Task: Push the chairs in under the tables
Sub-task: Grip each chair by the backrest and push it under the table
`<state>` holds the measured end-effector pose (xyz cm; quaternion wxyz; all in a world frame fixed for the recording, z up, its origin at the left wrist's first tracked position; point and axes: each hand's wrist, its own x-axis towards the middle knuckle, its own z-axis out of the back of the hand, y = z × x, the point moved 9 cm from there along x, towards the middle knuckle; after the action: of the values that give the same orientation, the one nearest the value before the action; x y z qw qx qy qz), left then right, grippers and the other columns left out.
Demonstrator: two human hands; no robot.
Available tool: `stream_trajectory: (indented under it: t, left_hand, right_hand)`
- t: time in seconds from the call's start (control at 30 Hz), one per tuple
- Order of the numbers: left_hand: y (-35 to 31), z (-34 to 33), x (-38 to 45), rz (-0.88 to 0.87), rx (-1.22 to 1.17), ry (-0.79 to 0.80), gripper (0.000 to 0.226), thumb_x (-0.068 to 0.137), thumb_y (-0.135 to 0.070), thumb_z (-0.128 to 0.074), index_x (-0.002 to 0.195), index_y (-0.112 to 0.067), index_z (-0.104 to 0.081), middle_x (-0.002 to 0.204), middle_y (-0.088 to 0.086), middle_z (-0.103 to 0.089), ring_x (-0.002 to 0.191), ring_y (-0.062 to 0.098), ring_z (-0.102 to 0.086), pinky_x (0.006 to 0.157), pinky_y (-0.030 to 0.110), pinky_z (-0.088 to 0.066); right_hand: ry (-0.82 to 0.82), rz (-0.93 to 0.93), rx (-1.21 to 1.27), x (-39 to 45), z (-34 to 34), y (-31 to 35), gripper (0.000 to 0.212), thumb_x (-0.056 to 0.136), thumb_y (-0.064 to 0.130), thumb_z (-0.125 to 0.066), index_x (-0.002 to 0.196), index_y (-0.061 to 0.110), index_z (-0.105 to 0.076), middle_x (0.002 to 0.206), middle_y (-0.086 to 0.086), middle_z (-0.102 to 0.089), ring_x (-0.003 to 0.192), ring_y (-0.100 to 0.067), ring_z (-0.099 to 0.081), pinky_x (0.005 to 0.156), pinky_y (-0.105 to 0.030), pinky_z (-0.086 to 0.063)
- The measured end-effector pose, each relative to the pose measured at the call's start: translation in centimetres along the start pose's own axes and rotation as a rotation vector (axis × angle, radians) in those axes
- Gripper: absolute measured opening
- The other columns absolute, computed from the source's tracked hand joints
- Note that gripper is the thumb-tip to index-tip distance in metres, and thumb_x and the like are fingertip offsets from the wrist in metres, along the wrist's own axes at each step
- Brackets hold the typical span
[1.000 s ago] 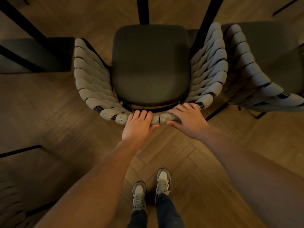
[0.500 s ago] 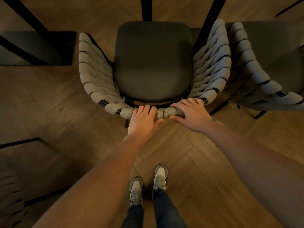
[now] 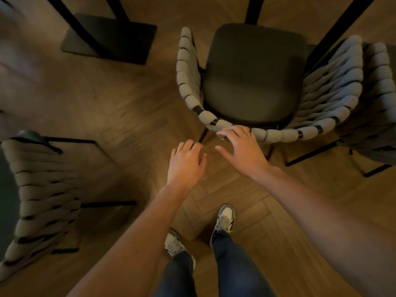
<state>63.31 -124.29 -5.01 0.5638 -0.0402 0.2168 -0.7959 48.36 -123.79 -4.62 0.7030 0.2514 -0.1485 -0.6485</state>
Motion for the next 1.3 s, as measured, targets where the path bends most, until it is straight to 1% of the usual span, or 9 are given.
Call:
stream_trajectory:
  t: [0.17,0.37,0.53,0.7,0.83,0.9,1.07,1.2,1.3]
  left_hand:
    - [7.1,3.4,-6.8,0.094,-0.041,-0.053,0.021,0.098,-0.034,-0.049,0.108,-0.023,-0.064,0.108,-0.006,-0.062,0.103,0.012,-0.056,0.090,0.034,-0.045]
    - [18.2,7.4,-18.6,0.279,-0.092,-0.118,0.023,0.097,-0.035,-0.047,0.104,-0.025,-0.066,0.105,-0.009,-0.061,0.101,0.011,-0.055,0.089,0.033,-0.045]
    - [28.5,10.3,-28.4,0.454,-0.103,-0.224,0.019,0.096,-0.034,-0.049,0.101,-0.025,-0.066,0.100,-0.010,-0.061,0.095,0.010,-0.055,0.083,0.031,-0.044]
    - [37.7,11.8,-36.3,0.612,-0.099,-0.302,0.014,0.094,-0.030,-0.053,0.092,-0.024,-0.065,0.094,-0.008,-0.062,0.090,0.013,-0.057,0.078,0.034,-0.048]
    - [43.6,12.6,-42.0,0.757,-0.063,-0.347,0.010,0.091,-0.024,-0.060,0.094,-0.018,-0.066,0.095,-0.002,-0.063,0.092,0.021,-0.060,0.075,0.038,-0.048]
    - [45.9,13.0,-44.3,0.809,-0.026,-0.332,0.011,0.091,-0.023,-0.060,0.095,-0.016,-0.067,0.096,0.000,-0.063,0.094,0.022,-0.059,0.077,0.038,-0.047]
    - [50.8,14.0,-47.8,0.847,-0.041,-0.303,0.010,0.094,-0.024,-0.058,0.098,-0.019,-0.065,0.098,-0.004,-0.059,0.094,0.014,-0.054,0.087,0.035,-0.047]
    - [54.8,14.2,-48.9,0.887,-0.026,-0.283,0.010,0.095,-0.025,-0.056,0.100,-0.021,-0.063,0.100,-0.006,-0.056,0.095,0.012,-0.050,0.084,0.031,-0.046]
    - [57.1,13.8,-49.1,0.906,0.031,-0.242,0.013,0.095,-0.026,-0.055,0.100,-0.018,-0.065,0.102,-0.002,-0.058,0.096,0.016,-0.050,0.084,0.033,-0.044]
  right_hand:
    - [0.087,0.096,-0.022,-0.7,-5.2,10.1,0.039,0.098,0.042,-0.053,0.132,0.024,-0.056,0.128,0.005,-0.052,0.123,-0.017,-0.044,0.100,-0.039,-0.040]
    - [0.219,0.260,-0.043,-3.1,-14.2,24.2,0.037,0.097,0.040,-0.054,0.132,0.026,-0.056,0.128,0.007,-0.053,0.124,-0.014,-0.044,0.102,-0.037,-0.040]
    - [0.328,0.452,-0.028,-4.3,-22.0,36.9,0.036,0.097,0.040,-0.054,0.131,0.028,-0.056,0.128,0.009,-0.055,0.124,-0.009,-0.043,0.100,-0.029,-0.035]
    - [0.400,0.580,0.003,-5.7,-27.9,46.3,0.034,0.094,0.037,-0.059,0.126,0.023,-0.061,0.120,0.005,-0.060,0.116,-0.015,-0.049,0.095,-0.034,-0.040]
    - [0.468,0.661,-0.020,-6.8,-31.7,51.3,0.036,0.094,0.038,-0.059,0.126,0.022,-0.061,0.120,0.003,-0.060,0.115,-0.016,-0.048,0.095,-0.036,-0.040]
    - [0.491,0.700,-0.031,-7.1,-33.3,53.2,0.036,0.094,0.038,-0.060,0.126,0.022,-0.061,0.120,0.003,-0.060,0.115,-0.017,-0.049,0.095,-0.036,-0.041]
    - [0.570,0.761,-0.054,-6.5,-38.2,56.7,0.036,0.096,0.041,-0.057,0.126,0.021,-0.060,0.119,0.003,-0.059,0.115,-0.017,-0.048,0.100,-0.036,-0.040]
    - [0.660,0.786,-0.083,-5.7,-42.4,58.3,0.037,0.097,0.045,-0.053,0.126,0.022,-0.060,0.116,0.004,-0.058,0.112,-0.015,-0.049,0.101,-0.037,-0.041]
    - [0.708,0.783,-0.117,-5.0,-44.5,59.0,0.038,0.098,0.046,-0.052,0.127,0.023,-0.060,0.120,0.004,-0.058,0.115,-0.016,-0.048,0.100,-0.039,-0.041]
